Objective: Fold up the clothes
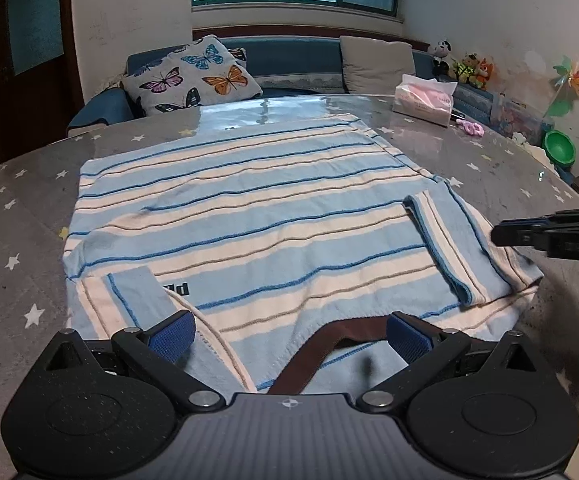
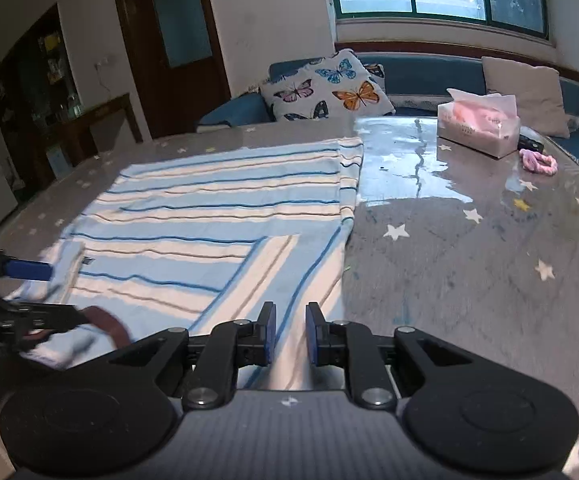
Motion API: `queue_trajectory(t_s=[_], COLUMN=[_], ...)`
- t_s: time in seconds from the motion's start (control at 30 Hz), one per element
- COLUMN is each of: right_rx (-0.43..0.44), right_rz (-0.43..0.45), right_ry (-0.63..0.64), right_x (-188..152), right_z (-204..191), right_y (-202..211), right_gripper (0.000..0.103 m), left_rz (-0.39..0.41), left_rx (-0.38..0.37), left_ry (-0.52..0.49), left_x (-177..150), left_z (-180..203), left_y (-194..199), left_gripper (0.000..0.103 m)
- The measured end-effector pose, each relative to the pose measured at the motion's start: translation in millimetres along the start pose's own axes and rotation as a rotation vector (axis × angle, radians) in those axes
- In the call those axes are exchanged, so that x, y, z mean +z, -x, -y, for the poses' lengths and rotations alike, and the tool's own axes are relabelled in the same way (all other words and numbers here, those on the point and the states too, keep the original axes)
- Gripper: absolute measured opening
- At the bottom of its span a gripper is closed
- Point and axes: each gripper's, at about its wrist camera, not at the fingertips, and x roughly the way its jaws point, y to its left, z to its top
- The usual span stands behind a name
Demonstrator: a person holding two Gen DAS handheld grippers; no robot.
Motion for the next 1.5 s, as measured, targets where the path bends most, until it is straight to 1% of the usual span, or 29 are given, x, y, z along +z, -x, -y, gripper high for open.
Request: queue_trajectory(t_s=[0.1,0.23,0.3,0.43,0.5,0.57,0.6,0.77,0.87,0.93,1.07,1.17,1.23,1.37,1.5], right_rx=[-0.037,-0.032,-0.029,-0.036,-0.039,-0.039,-0.041,-0.054,-0.05,-0.055,-0.049,-0.048,-0.046,-0.045,-0.053], right_rz=[-0.035,-0.023,-0.019,-0.042,-0.034,-0.028,-0.033,-0.04,-0.041,-0.038,-0.033,-0.034,-0.032,-0.034,-0.032], right_ry=[0.003,0.015,0.026,0.032,0.048,0.063,0.067,0.072,0.073,0.08,0.098,0.101,0.102,0.111,0.121], right_x=[2,10,16,24,30,36,39,45,48,48,46,45,45,44,45], right_z=[6,4,4,3,0,-2,-3,-3,-4,-6,-11,-12,-13,-13,-15], right_y=[-20,-23,-29,-48,-53,-57,-61,-74,-78,-78,-76,-77,-76,-79,-77], right_gripper=[0.015,0.016,0.016,0.016,0.016,0.018,0.02,0.021,0.024,0.025,0.034,0.036,0.037,0.04,0.042], left_rz=[0.002,0.007,0.008,0.007,0.007,0.007,0.006,0.004,-0.005,-0.014,-0.027,-0.038,-0.05,-0.076,-0.066], left_rx=[0.008,0.021,0.027,0.051,0.065,0.081,0.091,0.146,0.193,0.227,0.291,0.337,0.372,0.381,0.37], left_ry=[0.006,0.012,0.022,0.035,0.037,0.042,0.046,0.071,0.096,0.118,0.157,0.189,0.193,0.186,0.16], left_x=[-1,-1,0,0,-1,-1,-1,-2,-2,0,3,6,8,8,6], left_z=[-4,-11,-16,-26,-33,-40,-44,-68,-84,-95,-112,-126,-134,-140,-137], left_y=[3,7,7,10,11,12,13,16,15,12,4,-3,-10,-24,-19], left_gripper=[0.103,0.103,0.103,0.103,0.103,0.103,0.103,0.103,0.103,0.103,0.103,0.103,0.103,0.103,0.103])
